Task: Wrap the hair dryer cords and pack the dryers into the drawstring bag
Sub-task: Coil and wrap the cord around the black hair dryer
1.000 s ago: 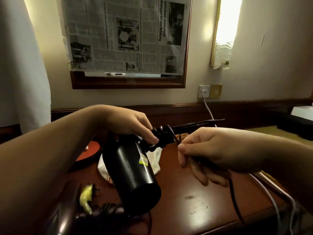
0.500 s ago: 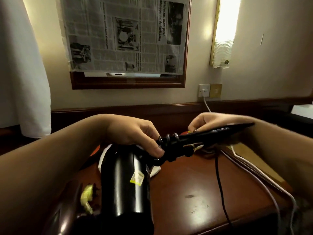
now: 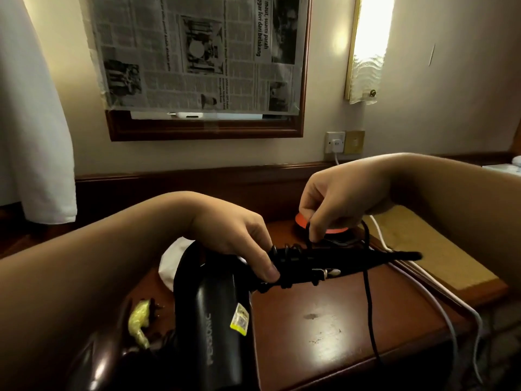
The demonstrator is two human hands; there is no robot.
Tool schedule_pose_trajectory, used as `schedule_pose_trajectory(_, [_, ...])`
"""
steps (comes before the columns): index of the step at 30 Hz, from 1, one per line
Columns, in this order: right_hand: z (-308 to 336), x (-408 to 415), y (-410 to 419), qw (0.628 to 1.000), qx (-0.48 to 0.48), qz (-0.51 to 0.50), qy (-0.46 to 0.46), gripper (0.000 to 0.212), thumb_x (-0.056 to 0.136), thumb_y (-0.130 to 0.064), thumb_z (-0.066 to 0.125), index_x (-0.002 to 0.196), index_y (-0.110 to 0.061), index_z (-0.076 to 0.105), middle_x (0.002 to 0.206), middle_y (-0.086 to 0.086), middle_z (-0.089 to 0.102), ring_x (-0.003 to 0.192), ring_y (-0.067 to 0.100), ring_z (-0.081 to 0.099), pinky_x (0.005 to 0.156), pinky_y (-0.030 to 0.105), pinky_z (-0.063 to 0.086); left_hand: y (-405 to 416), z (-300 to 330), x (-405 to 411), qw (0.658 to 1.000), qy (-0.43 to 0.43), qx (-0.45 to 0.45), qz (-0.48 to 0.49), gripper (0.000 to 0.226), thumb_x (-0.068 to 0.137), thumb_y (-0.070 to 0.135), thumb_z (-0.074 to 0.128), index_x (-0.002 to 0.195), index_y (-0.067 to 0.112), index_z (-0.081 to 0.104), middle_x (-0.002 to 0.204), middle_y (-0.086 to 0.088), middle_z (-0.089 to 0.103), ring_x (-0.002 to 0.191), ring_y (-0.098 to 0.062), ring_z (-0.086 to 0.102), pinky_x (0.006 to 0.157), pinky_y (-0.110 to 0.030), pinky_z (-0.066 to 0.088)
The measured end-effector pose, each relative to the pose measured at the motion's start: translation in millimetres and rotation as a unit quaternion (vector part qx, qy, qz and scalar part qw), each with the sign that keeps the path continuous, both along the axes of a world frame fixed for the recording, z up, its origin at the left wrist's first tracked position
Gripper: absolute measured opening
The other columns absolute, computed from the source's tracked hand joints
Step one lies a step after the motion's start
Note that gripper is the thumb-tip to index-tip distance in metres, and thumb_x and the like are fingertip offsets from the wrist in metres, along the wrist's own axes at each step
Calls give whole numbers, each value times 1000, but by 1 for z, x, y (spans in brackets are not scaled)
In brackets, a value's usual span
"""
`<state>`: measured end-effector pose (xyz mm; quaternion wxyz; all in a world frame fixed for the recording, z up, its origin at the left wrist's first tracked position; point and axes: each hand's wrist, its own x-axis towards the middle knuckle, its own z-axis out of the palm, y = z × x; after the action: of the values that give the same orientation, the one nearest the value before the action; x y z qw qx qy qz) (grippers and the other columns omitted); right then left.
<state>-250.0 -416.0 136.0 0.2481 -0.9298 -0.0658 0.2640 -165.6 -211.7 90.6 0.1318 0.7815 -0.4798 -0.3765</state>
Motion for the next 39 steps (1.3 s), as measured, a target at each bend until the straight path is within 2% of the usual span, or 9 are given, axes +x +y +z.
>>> schedule_pose_trajectory(5, [11,-17,10,997,36,-51,-43,34,106,-15,51,110,16,64,58,5,55,42,12,40,42,20,30,8,3,11,997,-60,-12,52,47,81,45,78,102,3,75,88,-8,73,82,-21,70,81,-37,55])
schedule_pose_trajectory(8, [11,-28,15,995,45,-56,-71,30,109,-14,46,110,8,67,62,10,63,39,13,49,38,18,39,15,9,16,995,-58,-46,60,46,76,48,77,100,8,77,94,-14,76,87,-26,72,88,-46,56])
schedule_pose_trajectory(14, [11,-52,20,992,107,-51,-51,30,107,-20,48,125,4,56,64,9,65,36,12,54,35,19,41,28,22,27,986,-98,-99,91,31,81,47,74,88,17,78,86,-5,72,81,-17,68,83,-43,54])
schedule_pose_trajectory(20, [-25,-46,8,984,166,-11,-64,33,109,-32,43,102,-10,67,59,5,58,38,12,43,41,24,34,39,29,30,982,-32,-167,83,19,81,37,77,82,18,76,81,-2,70,77,-17,67,75,-34,51])
schedule_pose_trajectory(25, [-57,-30,-21,980,193,36,-45,50,104,-51,43,77,-18,68,58,-1,46,50,12,39,56,23,39,49,22,29,978,41,-193,61,50,72,47,86,90,3,73,85,-19,67,80,-31,64,77,-39,50])
schedule_pose_trajectory(30, [-85,-6,-38,981,181,15,-69,34,103,-30,55,71,-27,66,66,-1,54,59,11,49,66,25,47,49,26,14,978,161,-134,-8,48,73,41,87,94,1,72,84,-14,73,74,-22,73,72,-31,58])
schedule_pose_trajectory(32, [-78,3,-41,977,179,-33,-109,28,103,-16,61,76,-19,67,71,12,54,59,13,49,59,25,42,42,26,6,989,124,-75,-35,38,73,38,86,89,6,74,78,-6,70,69,-16,67,69,-26,55])
schedule_pose_trajectory(35, [-41,9,-31,973,186,-92,-105,39,100,2,58,66,-14,48,59,3,47,49,11,34,48,24,26,30,20,-2,999,32,14,-28,44,78,39,76,95,-2,73,84,-8,69,80,-21,64,78,-35,52])
schedule_pose_trajectory(39, [5,-4,-9,992,98,-67,-42,38,96,-6,63,61,-16,51,61,3,36,50,14,27,48,27,19,25,8,5,998,-6,51,22,48,77,48,76,94,4,75,85,-3,73,82,-19,66,81,-35,52])
